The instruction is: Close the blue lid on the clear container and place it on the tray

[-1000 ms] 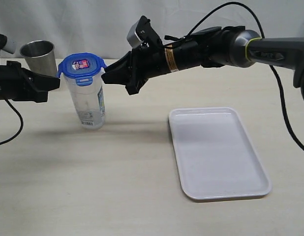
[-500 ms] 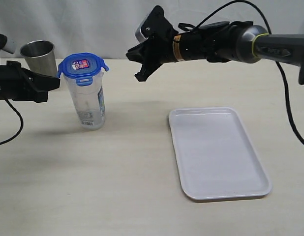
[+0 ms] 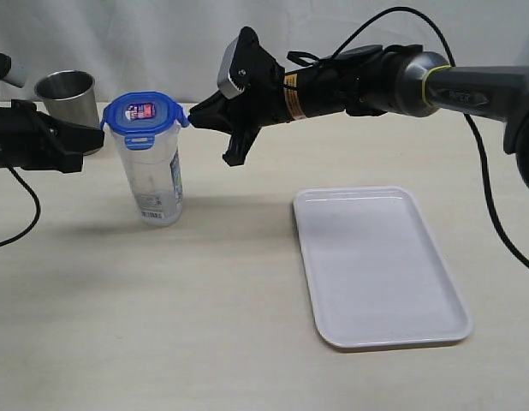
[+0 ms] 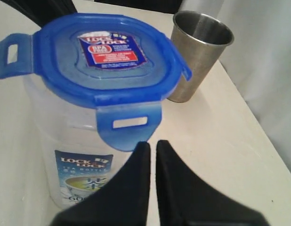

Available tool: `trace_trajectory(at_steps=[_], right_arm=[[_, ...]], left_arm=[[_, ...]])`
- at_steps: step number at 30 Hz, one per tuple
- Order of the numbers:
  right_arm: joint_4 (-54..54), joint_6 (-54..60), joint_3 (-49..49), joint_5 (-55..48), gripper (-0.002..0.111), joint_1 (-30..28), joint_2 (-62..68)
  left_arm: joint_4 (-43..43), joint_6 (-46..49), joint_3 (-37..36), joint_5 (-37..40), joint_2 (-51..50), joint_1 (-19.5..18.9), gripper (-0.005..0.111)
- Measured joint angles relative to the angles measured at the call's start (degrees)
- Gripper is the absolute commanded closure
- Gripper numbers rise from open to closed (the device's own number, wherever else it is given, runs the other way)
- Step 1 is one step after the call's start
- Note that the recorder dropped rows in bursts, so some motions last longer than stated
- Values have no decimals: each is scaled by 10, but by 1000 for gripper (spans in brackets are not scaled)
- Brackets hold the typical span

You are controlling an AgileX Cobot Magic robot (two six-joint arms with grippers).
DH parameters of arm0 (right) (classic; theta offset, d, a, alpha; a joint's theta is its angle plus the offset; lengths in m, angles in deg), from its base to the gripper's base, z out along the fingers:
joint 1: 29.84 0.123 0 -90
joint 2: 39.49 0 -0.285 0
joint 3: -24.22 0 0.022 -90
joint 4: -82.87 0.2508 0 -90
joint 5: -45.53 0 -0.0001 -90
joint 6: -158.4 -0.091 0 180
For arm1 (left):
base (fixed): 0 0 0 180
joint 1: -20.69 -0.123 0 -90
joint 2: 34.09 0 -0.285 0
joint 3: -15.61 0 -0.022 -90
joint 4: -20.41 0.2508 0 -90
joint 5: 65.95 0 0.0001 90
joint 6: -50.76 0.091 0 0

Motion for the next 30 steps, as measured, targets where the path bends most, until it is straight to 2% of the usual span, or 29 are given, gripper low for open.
trace_trajectory(at_steps=[30], right_arm=[[-4,-85,0,57,104,-5,-13]], left_arm=[[0,0,0,-12,0,0,107]])
